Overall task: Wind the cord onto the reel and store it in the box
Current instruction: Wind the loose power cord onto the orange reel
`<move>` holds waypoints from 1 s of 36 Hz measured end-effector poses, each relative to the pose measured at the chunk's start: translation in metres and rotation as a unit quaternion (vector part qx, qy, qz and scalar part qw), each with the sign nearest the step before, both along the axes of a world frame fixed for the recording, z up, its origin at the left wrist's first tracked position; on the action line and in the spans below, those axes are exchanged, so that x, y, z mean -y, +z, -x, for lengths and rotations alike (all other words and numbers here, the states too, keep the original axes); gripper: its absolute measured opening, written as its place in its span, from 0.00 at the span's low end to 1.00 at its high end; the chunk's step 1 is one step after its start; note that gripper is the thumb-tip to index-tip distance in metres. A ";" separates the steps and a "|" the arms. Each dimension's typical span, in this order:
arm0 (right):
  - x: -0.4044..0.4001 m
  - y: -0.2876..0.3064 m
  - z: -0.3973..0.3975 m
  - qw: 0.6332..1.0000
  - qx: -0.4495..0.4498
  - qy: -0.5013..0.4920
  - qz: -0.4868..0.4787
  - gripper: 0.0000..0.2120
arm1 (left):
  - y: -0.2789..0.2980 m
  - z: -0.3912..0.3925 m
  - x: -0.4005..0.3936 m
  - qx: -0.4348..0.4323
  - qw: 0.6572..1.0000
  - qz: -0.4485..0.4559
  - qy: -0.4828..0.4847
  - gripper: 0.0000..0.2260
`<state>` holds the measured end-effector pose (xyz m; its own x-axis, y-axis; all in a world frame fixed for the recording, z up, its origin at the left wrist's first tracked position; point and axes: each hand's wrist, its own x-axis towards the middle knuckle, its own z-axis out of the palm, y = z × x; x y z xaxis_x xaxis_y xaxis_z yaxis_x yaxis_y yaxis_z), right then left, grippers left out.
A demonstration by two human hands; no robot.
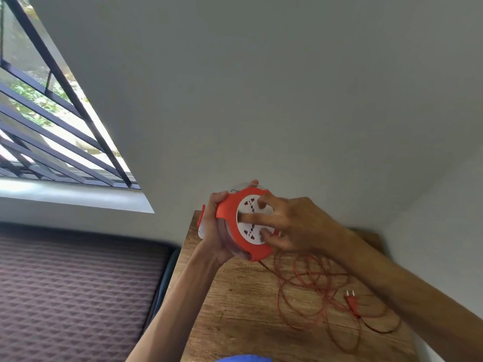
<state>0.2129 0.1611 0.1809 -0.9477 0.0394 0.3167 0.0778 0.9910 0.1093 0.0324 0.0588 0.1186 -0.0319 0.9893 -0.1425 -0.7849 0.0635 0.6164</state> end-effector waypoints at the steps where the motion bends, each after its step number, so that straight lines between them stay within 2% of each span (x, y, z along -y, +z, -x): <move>1: -0.002 0.002 0.000 1.000 -0.009 0.017 -0.006 0.27 | 0.000 0.000 0.000 -0.004 1.000 0.003 -0.003 0.38; 4: -0.007 0.005 0.002 0.997 -0.014 0.044 -0.062 0.26 | 0.002 -0.001 -0.001 -0.004 1.000 0.009 -0.006 0.36; 7: -0.005 0.000 0.006 0.994 -0.039 0.024 -0.097 0.28 | 0.007 -0.004 -0.002 -0.026 1.000 0.005 0.003 0.36; 8: -0.002 -0.002 0.009 0.995 -0.063 -0.006 -0.075 0.28 | 0.009 -0.005 -0.003 -0.039 0.999 -0.001 0.002 0.37; 10: 0.005 -0.005 0.015 0.983 -0.130 -0.132 0.009 0.29 | 0.012 -0.008 -0.003 -0.049 0.999 -0.008 0.000 0.38; 12: 0.011 -0.009 0.020 0.932 -0.158 -0.284 0.160 0.36 | 0.014 -0.010 -0.005 -0.040 0.999 -0.013 0.015 0.39; 13: 0.014 -0.014 0.021 0.890 -0.161 -0.326 0.275 0.39 | 0.015 -0.010 -0.007 -0.043 0.999 -0.011 0.030 0.39; 15: 0.018 -0.023 0.022 0.772 -0.173 -0.352 0.500 0.39 | 0.016 -0.007 -0.012 -0.060 0.997 0.001 0.056 0.40; 16: 0.021 -0.026 0.021 0.729 -0.174 -0.350 0.562 0.38 | 0.016 -0.006 -0.012 -0.062 0.996 0.005 0.061 0.40; 17: 0.023 -0.027 0.020 0.715 -0.180 -0.340 0.583 0.37 | 0.016 -0.005 -0.012 -0.055 0.997 0.008 0.060 0.40; 18: 0.027 -0.028 0.018 0.735 -0.195 -0.321 0.565 0.35 | 0.015 -0.004 -0.010 -0.042 0.998 0.008 0.054 0.40; 19: 0.029 -0.028 0.016 0.779 -0.212 -0.292 0.513 0.31 | 0.014 -0.003 -0.008 -0.026 0.999 0.006 0.043 0.40; 21: 0.027 -0.025 0.008 0.903 -0.222 -0.207 0.305 0.16 | 0.011 0.000 -0.005 -0.004 1.000 0.001 0.024 0.40; 22: 0.025 -0.022 0.005 0.948 -0.195 -0.151 0.202 0.12 | 0.011 0.000 -0.005 -0.004 1.000 -0.002 0.016 0.40; 23: 0.022 -0.021 0.002 0.975 -0.154 -0.100 0.127 0.14 | 0.011 0.000 -0.005 -0.005 1.000 -0.005 0.008 0.39; 26: 0.013 -0.014 -0.004 0.997 -0.047 -0.028 0.057 0.20 | 0.012 -0.002 -0.004 -0.001 1.000 -0.002 -0.006 0.37; 29: 0.005 -0.001 -0.007 0.999 0.004 -0.031 0.027 0.24 | 0.010 -0.004 -0.002 0.005 1.000 0.014 -0.002 0.37; 34: -0.011 0.014 -0.008 0.998 0.058 0.003 -0.039 0.28 | 0.012 -0.008 -0.002 -0.011 0.999 0.025 -0.016 0.32; 36: -0.014 0.014 -0.005 0.995 0.053 0.033 -0.078 0.27 | 0.014 -0.011 -0.004 -0.018 0.999 0.022 -0.014 0.34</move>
<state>0.2177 0.1750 0.1954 -0.9750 -0.0654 0.2122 -0.0066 0.9638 0.2665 0.0438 0.0623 0.1328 -0.0095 0.9826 -0.1853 -0.7599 0.1134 0.6401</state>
